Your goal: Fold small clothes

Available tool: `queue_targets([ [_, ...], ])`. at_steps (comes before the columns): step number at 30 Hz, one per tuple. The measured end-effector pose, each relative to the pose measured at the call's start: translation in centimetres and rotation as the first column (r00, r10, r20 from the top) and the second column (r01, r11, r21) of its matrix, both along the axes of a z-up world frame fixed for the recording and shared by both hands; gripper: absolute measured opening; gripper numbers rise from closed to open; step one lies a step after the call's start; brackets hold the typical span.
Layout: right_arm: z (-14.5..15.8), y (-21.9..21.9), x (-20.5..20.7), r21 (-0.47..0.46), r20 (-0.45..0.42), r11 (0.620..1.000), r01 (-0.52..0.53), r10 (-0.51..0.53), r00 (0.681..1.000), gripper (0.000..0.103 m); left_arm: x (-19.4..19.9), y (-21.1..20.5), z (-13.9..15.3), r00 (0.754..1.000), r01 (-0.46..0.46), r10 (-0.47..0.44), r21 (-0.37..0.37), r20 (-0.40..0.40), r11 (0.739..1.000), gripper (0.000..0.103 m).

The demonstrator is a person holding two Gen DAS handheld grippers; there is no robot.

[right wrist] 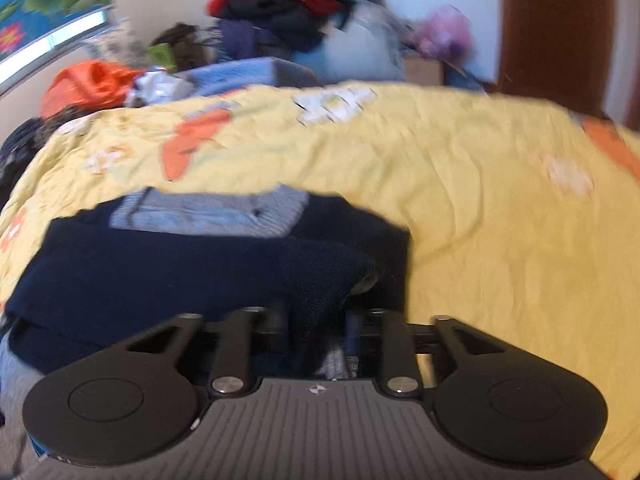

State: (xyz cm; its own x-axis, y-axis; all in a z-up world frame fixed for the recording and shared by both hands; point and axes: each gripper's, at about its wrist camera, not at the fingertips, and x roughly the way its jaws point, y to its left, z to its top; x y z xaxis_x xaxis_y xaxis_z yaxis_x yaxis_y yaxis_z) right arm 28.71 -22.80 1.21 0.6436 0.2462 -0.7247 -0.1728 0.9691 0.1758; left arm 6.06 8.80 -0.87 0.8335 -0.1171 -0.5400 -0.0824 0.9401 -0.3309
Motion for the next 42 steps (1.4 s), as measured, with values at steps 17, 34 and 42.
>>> queue_targets([
  [17,-3.2,4.4,-9.3,-0.046,0.190,0.999,0.028,-0.019,0.982,0.079,8.1,-5.6,-0.1,0.985,0.146,-0.109,0.313,-0.135,0.938,0.103],
  [34,-2.7,0.5,-17.4,-0.092,0.168,0.992,0.090,-0.074,0.983,0.091,6.4,-5.5,0.3,0.980,0.160,-0.104,0.360,-0.170,0.919,0.103],
  [42,-3.1,2.4,-20.3,-0.119,0.171,0.990,-0.081,0.101,0.980,0.102,2.4,-3.1,0.0,0.973,0.228,-0.194,0.414,-0.123,0.882,0.103],
])
